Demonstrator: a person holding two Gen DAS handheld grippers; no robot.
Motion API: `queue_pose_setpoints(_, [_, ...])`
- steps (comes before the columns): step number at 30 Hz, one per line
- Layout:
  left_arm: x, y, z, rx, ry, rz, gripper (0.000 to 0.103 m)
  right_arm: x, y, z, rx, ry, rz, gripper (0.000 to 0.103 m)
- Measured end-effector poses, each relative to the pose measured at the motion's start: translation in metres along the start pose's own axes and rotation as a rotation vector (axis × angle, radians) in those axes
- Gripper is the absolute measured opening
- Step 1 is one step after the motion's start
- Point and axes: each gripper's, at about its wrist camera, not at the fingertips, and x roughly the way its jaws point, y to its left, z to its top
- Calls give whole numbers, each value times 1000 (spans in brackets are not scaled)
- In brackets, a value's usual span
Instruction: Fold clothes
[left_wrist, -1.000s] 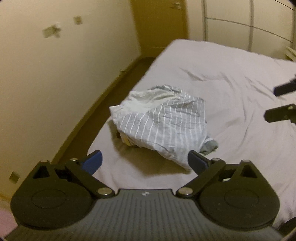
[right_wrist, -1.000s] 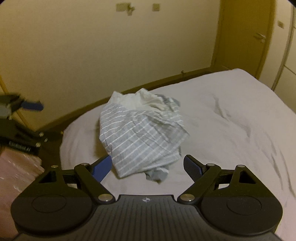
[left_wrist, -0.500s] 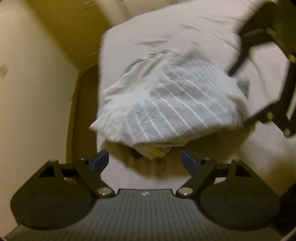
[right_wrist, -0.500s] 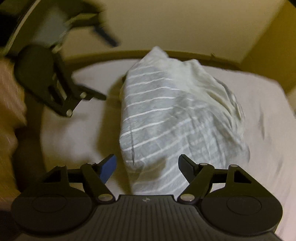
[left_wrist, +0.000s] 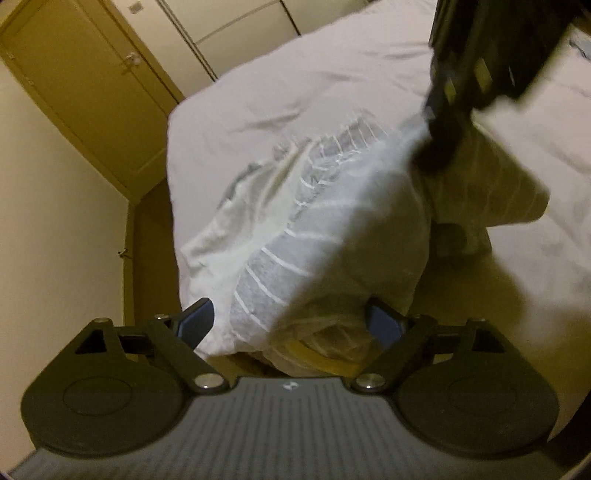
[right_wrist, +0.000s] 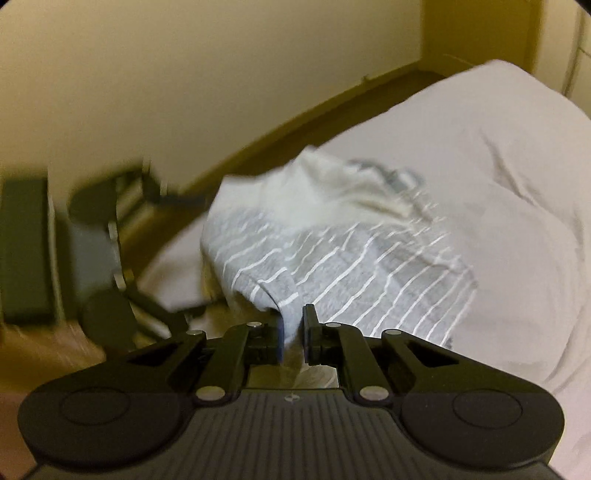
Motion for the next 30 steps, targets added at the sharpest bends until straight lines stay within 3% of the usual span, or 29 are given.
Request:
queue_pose_setpoints(2, [1,0,7,-14,-11,-10,88,-14,-8,6,40,-30,10,10])
queue_pose_setpoints(4, [6,-1,15,-12,-14,-30,78,-23,-11,9,57,-53,12,10])
queue_pose_setpoints(6, [9,0,23,-6,-13,-64,46,-27,-11,7,43,-60,0,10])
queue_pose_setpoints(7, [8,1,28,-1,-10,-68,35,-28,-8,4,35,-60,-12,10])
queue_pose_setpoints(8, [7,2,32,6,-6,-70,16,-28,-9,1,27,-57,-24,10])
queue_pose_setpoints(9, [2,4,37,5,-9,-63,10,-29,-10,-2,15,-55,-40,10])
queue_pose_setpoints(15, [-38,26,60,-17,-87,-53,6,-26,-11,-19,-17,-63,-92,13])
queue_pose_setpoints(22, [-69,21,108,118,-181,-54,5,-33,-13,-30,26,-125,-124,7])
queue_pose_setpoints(26, [-78,5,148,185,-264,-104,5,-78,-40,-47,124,-208,-205,5])
queue_pose_setpoints(30, [-77,-34,209,273,-387,-177,5,-146,-76,-75,203,-295,-356,4])
